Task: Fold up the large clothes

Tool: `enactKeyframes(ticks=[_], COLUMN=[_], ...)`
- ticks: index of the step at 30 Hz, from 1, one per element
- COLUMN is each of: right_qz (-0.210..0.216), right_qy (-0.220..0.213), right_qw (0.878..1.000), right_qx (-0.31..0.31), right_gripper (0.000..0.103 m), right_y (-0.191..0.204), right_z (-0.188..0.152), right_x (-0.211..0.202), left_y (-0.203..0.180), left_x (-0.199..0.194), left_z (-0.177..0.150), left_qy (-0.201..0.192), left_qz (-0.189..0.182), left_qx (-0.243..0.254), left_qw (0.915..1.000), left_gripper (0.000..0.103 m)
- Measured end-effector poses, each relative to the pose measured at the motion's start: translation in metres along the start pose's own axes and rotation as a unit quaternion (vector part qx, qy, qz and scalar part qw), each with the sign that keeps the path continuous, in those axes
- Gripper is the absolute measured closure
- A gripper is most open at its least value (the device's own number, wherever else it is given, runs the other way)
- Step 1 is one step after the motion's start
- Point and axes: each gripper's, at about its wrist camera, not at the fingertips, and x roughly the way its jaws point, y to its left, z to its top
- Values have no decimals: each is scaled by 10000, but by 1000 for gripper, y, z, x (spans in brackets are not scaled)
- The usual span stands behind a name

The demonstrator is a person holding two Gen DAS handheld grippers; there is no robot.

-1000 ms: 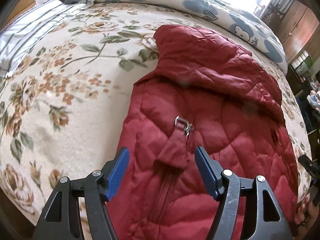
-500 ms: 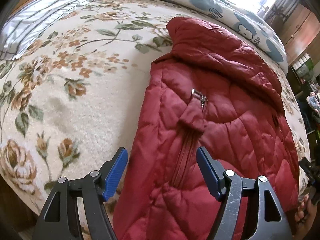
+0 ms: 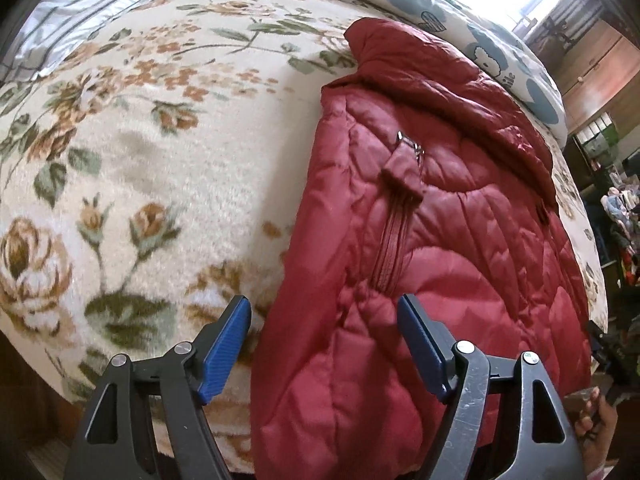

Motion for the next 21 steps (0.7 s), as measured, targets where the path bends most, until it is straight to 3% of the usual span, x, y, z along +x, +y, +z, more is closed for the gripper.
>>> enactKeyframes(ticks=[11,21], right_qz=[312,471], right_qy=[178,406], right_qw=[9993,9977], right_qx=[44,-265], right_gripper=[27,26], right_y=[-4,8], right_z=[-15,-32], right_x=[1,6], left_y=[12,2], left_x=[4,5], left_z=[-18,-34], left_qy=[183,236], left_qz=[-278,-265], left_qx=[-130,186], left_qw=[9994,9992], left_gripper=[25,25])
